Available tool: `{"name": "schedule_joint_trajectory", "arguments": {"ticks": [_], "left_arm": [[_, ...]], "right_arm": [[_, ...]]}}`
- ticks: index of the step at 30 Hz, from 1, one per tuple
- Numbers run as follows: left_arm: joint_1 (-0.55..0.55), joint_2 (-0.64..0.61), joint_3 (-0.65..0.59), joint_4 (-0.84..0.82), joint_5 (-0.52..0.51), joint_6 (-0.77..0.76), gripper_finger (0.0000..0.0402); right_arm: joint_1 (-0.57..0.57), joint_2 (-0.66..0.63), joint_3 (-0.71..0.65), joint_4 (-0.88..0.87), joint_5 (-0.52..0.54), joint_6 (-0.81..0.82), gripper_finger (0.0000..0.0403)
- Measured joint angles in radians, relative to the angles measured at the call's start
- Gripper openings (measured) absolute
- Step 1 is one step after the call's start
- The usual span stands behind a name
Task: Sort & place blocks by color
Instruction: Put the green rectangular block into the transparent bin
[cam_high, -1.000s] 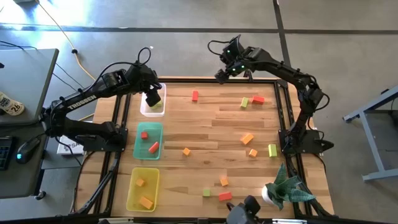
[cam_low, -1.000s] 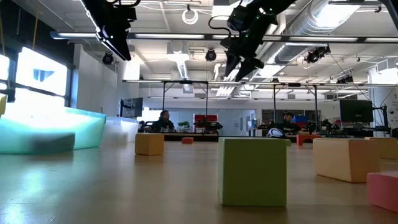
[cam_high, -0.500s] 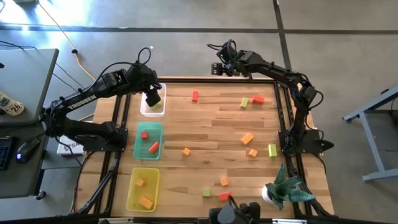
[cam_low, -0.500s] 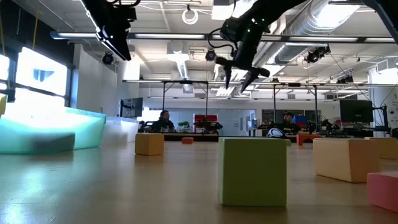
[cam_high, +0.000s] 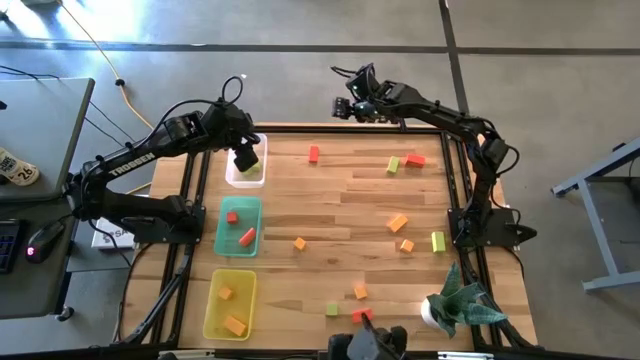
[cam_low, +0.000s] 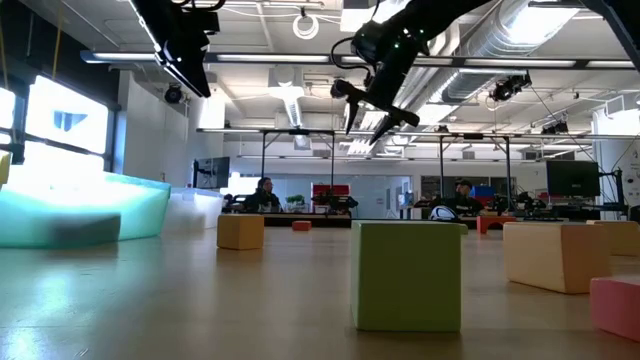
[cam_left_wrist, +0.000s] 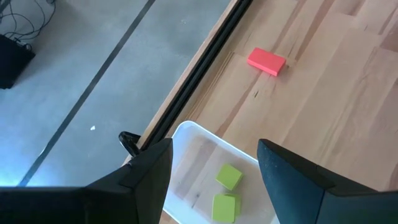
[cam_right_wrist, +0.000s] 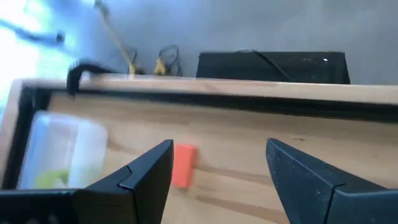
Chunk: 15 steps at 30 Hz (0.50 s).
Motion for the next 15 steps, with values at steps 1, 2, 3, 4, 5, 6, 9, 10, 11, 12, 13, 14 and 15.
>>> {"name": "schedule_joint_trajectory", "arguments": {"ticks": [1,2,3,4,5,6,9,10,11,12,13,14,15], "left_arm": [[0.0,0.0,0.0,0.0,0.0,0.0,0.0223],[0.0,0.0,0.0,0.0,0.0,0.0,0.0223],[0.0,0.0,0.0,0.0,0.0,-0.001,0.0223],[0.0,0.0,0.0,0.0,0.0,0.0,0.0223],[0.0,0.0,0.0,0.0,0.0,0.0,0.0223],[0.0,0.0,0.0,0.0,0.001,-0.001,0.0223],[0.0,0.0,0.0,0.0,0.001,-0.003,0.0223],[0.0,0.0,0.0,-0.001,0.001,-0.003,0.0223],[0.0,0.0,0.0,-0.003,0.001,-0.002,0.0223],[0.0,0.0,0.0,-0.007,0.001,-0.001,0.0223],[0.0,0.0,0.0,-0.01,0.001,-0.001,0.0223],[0.0,0.0,0.0,-0.011,0.001,-0.001,0.0223],[0.0,0.0,0.0,-0.011,0.001,-0.001,0.0223]], "right_arm": [[0.0,0.0,0.0,-0.002,0.012,0.04,0.0243],[0.0,0.0,0.0,-0.011,0.023,0.086,0.0243],[0.0,0.0,0.0,-0.02,0.04,0.135,0.0243],[-0.001,0.0,0.0,-0.028,0.063,0.175,0.0243],[-0.001,0.0,0.0,-0.043,0.092,0.209,0.0243],[-0.002,0.0,0.0,-0.061,0.127,0.241,0.0243],[-0.002,0.0,0.0,-0.126,0.232,0.337,0.0243],[-0.002,0.0,0.0,-0.149,0.249,0.376,0.0243],[-0.002,0.0,0.0,-0.169,0.258,0.408,0.0243],[-0.002,0.0,0.0,-0.183,0.262,0.425,0.0243],[-0.002,0.0,0.0,-0.191,0.268,0.427,0.0243],[-0.003,0.0,0.0,-0.197,0.275,0.408,0.0243],[-0.004,0.0,0.0,-0.205,0.28,0.383,0.0243]]}}
